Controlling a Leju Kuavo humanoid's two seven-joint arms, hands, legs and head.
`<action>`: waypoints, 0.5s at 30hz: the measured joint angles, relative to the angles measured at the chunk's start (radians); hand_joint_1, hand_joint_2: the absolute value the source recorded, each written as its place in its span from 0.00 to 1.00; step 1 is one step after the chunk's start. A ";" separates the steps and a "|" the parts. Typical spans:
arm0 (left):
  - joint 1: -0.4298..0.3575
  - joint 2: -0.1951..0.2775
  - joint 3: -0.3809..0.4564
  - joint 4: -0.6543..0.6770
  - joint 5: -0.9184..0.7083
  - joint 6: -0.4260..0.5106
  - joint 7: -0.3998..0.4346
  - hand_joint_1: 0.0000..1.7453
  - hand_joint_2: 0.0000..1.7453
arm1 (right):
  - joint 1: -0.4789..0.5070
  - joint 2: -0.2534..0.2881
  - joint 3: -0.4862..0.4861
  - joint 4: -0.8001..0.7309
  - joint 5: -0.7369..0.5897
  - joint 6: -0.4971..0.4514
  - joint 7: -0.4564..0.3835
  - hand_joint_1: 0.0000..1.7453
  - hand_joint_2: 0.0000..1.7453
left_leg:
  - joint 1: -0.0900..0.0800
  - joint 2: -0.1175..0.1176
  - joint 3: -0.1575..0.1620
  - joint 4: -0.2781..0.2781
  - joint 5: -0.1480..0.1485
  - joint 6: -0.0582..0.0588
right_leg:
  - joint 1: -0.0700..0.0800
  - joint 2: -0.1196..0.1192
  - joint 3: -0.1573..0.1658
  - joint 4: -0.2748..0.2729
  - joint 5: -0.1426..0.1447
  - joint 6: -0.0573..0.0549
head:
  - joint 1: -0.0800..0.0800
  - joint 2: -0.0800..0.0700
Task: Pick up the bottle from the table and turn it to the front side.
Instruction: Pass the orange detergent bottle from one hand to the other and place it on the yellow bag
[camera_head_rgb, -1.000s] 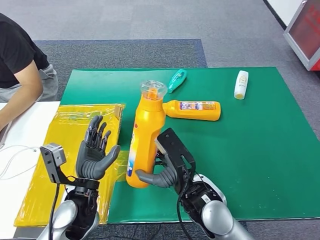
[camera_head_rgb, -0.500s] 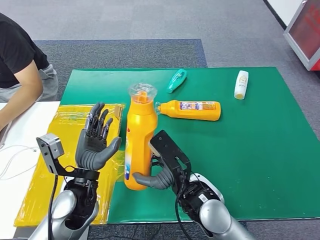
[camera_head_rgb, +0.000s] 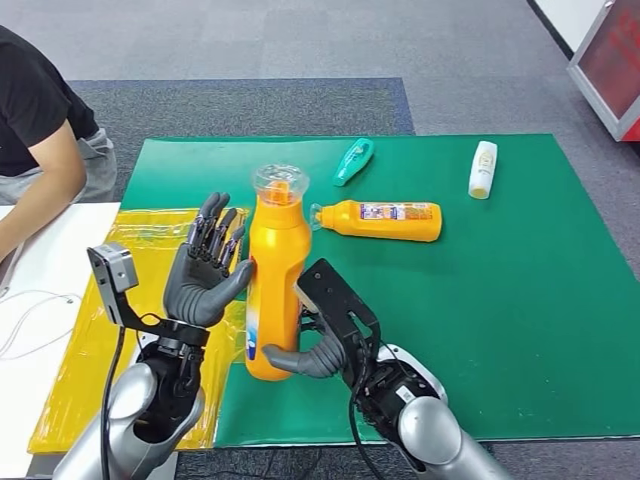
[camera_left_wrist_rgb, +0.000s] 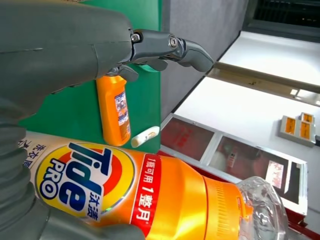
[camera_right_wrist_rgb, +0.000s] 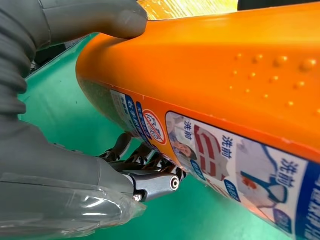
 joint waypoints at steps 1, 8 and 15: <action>-0.004 0.000 -0.002 0.005 0.003 -0.001 0.004 0.00 1.00 | -0.001 0.000 0.000 0.000 0.001 0.000 0.000 1.00 1.00 | 0.000 0.000 0.000 0.000 0.000 0.000 | 0.000 0.000 0.000 0.000 0.000 0.000 | 0.000 0.000; -0.031 -0.005 -0.020 0.043 0.008 -0.007 0.014 0.00 1.00 | -0.005 0.000 0.000 0.000 0.012 -0.008 0.000 1.00 1.00 | 0.000 0.000 0.000 0.000 0.000 0.000 | 0.000 0.000 0.000 0.000 0.000 0.000 | 0.000 0.000; -0.054 -0.003 -0.034 0.077 -0.036 -0.031 0.014 0.00 1.00 | -0.012 0.000 0.000 0.010 0.029 -0.013 0.000 1.00 1.00 | 0.000 0.000 0.000 0.000 0.000 0.000 | 0.000 0.000 0.000 0.000 0.000 0.000 | 0.000 0.000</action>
